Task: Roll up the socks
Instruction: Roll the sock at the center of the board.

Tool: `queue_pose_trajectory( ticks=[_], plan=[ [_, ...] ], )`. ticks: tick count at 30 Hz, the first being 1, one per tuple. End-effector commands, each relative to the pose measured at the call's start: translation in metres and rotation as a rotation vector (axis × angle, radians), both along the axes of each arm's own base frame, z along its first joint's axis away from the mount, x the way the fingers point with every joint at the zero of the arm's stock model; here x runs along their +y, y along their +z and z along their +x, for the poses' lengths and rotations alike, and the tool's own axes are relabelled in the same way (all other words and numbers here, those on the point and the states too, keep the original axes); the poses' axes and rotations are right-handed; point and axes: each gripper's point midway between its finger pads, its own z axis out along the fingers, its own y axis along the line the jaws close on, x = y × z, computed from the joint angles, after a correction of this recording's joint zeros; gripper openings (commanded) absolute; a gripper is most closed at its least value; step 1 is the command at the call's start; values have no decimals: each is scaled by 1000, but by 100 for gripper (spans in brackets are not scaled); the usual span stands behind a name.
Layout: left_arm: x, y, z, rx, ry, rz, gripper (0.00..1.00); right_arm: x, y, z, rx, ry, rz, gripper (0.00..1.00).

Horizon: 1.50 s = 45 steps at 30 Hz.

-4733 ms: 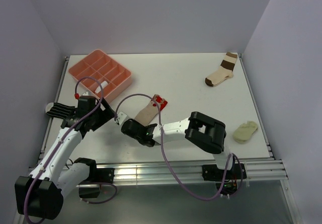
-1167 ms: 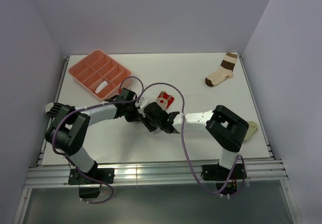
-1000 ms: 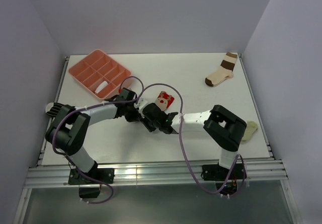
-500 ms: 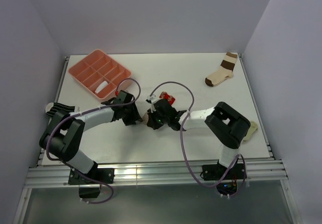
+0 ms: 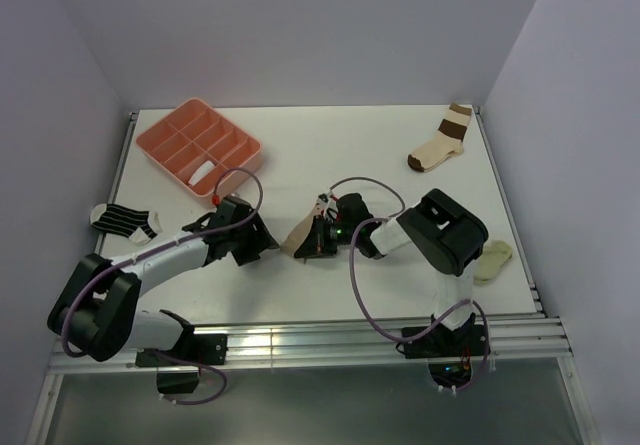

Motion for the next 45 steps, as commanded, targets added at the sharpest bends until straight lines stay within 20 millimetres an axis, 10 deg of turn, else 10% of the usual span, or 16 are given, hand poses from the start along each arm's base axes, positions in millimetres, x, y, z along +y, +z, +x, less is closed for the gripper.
queue_pose_trajectory(
  ticks=[1, 25, 30, 37, 45],
  plan=[
    [-14, -2, -1, 1, -18, -58, 64, 3, 9, -2, 75, -7, 88, 0],
    [-12, -78, -22, 209, 27, 77, 18, -7, -11, -3, 158, -76, 65, 0],
    [-4, -96, -39, 293, 28, 118, 2, -8, -1, 0, 116, -71, 37, 15],
    [-1, -76, -34, 301, -33, 198, 0, -27, 9, 8, -121, -55, -204, 44],
    [-14, -45, -11, 283, -119, 261, 0, -38, 45, 27, -576, -145, -497, 45]
  ],
)
